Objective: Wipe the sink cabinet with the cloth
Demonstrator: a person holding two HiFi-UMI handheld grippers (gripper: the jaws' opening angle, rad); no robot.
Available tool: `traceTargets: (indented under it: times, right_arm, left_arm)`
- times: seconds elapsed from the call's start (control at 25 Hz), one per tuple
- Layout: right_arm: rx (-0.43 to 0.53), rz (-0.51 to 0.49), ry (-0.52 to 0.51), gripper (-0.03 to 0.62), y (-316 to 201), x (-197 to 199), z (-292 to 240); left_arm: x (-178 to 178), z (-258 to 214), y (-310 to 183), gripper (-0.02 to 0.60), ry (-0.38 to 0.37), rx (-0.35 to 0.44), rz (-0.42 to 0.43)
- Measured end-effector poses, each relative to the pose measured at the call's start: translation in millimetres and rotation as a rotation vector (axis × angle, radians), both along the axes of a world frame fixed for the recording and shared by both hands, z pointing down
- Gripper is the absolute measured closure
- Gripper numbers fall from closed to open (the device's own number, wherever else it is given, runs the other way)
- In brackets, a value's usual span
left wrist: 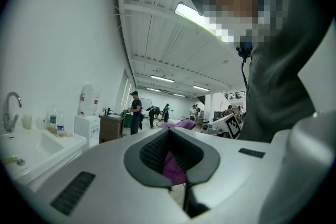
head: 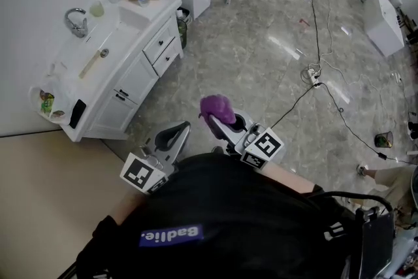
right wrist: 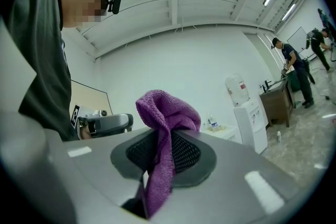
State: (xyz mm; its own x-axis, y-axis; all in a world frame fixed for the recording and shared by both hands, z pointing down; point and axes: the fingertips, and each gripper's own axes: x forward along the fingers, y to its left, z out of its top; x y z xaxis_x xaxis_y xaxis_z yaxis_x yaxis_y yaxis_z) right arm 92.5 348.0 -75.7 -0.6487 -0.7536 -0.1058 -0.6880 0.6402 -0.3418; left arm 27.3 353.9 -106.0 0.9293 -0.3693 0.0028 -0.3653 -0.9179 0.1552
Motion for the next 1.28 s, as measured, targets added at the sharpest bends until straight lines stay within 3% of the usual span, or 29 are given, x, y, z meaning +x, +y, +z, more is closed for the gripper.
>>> traceTargets:
  times: [0.16, 0.36, 0.64, 1.0, 1.28]
  right_arm:
    - [-0.027, -0.001, 0.045, 0.539, -10.7, 22.9, 17.3]
    - [-0.070, -0.026, 0.017, 0.539, -33.7, 32.3, 29.0]
    - [-0.080, -0.050, 0.054, 0.539, -100.5, -0.1, 40.4]
    - [-0.123, 0.087, 0.059, 0.539, -227.8, -50.5, 48.4]
    - [-0.135, 0.125, 0.059, 0.539, -287.2, -68.0, 60.3]
  left_arm:
    - [12.0, 6.6, -14.3, 0.581, -0.026, -0.001, -0.043]
    - [18.4, 12.7, -35.6, 0.581, -0.049, -0.001, -0.077]
    - [-10.0, 29.7, -96.6, 0.581, -0.073, -0.001, -0.052]
    - [-68.8, 37.0, -228.7, 0.581, -0.046, 0.006, 0.052]
    - [-77.5, 45.4, -289.1, 0.581, -0.061, 0.019, 0.110]
